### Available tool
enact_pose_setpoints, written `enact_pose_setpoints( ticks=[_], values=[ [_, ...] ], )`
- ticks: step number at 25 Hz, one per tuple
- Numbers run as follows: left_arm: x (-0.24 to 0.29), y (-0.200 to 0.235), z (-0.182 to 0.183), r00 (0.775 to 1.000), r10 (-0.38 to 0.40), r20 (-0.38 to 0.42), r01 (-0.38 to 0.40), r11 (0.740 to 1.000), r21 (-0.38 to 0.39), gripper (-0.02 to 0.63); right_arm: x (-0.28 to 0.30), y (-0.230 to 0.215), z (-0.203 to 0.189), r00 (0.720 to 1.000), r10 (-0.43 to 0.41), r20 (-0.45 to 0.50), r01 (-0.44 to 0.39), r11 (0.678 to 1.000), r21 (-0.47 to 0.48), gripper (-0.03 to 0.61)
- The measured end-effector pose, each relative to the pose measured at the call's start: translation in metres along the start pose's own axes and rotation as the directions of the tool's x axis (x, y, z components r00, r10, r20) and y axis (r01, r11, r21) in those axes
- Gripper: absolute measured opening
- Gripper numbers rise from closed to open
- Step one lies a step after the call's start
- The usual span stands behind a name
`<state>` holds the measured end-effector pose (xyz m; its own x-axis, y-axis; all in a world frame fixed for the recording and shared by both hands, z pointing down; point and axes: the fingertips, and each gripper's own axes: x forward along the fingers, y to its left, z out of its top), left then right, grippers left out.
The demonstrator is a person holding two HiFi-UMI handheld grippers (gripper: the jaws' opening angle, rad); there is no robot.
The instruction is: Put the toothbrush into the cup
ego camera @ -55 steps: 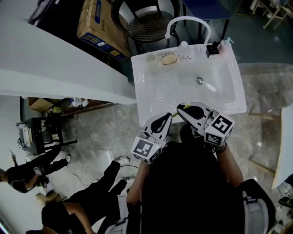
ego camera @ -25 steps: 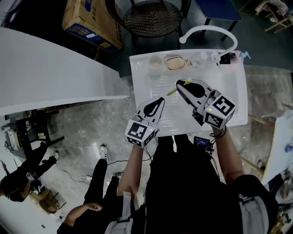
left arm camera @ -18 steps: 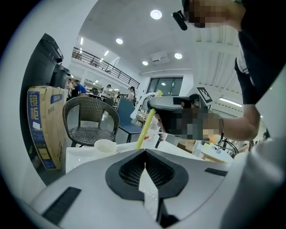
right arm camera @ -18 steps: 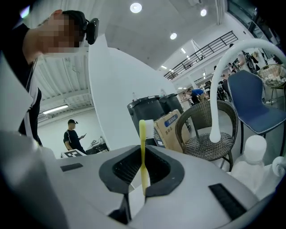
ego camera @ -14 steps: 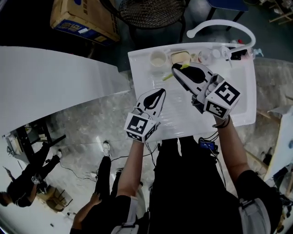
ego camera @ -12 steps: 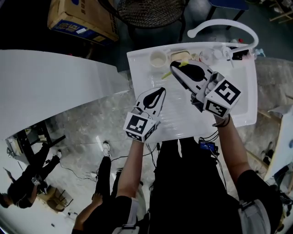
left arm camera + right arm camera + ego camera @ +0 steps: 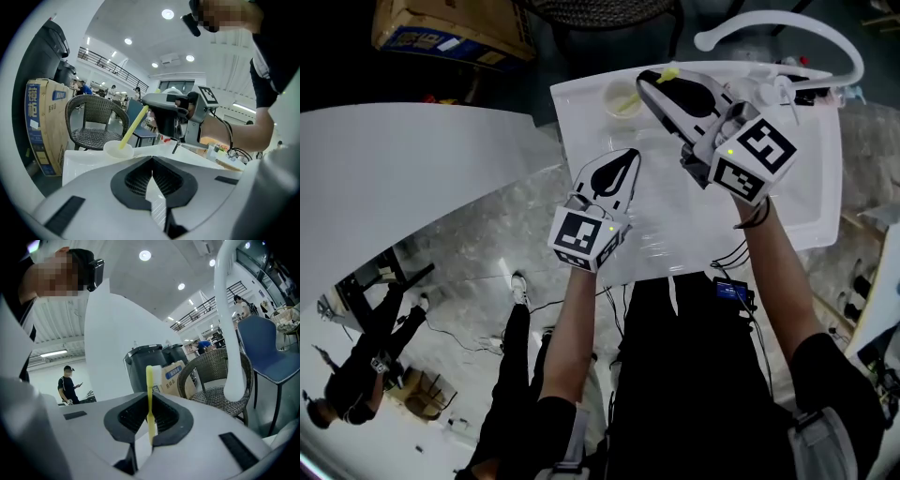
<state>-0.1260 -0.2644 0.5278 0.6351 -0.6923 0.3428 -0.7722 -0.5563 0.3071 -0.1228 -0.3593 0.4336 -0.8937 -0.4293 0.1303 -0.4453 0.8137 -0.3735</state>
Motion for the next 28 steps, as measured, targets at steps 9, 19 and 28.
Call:
enact_pose_setpoints(
  ticks=[9,19,28],
  values=[
    [0.001,-0.001,-0.017,1.000,0.003,-0.013,-0.003,1.000,-0.013,0.009,0.015,-0.015,-0.034,0.998,-0.047,-0.053,0.048,0.998,0.030,0.031],
    [0.002,-0.008,-0.019,1.000,0.002,-0.009,-0.002,1.000,-0.023,0.009,0.029,-0.023,-0.068,0.991,-0.050,-0.127,0.054,0.998,0.031,0.032],
    [-0.001,-0.011,-0.020,1.000,-0.001,-0.009,0.001,1.000,-0.027,0.009,0.032,-0.025,-0.081,0.987,-0.050,-0.151,0.058,0.997,0.049,0.032]
  ],
)
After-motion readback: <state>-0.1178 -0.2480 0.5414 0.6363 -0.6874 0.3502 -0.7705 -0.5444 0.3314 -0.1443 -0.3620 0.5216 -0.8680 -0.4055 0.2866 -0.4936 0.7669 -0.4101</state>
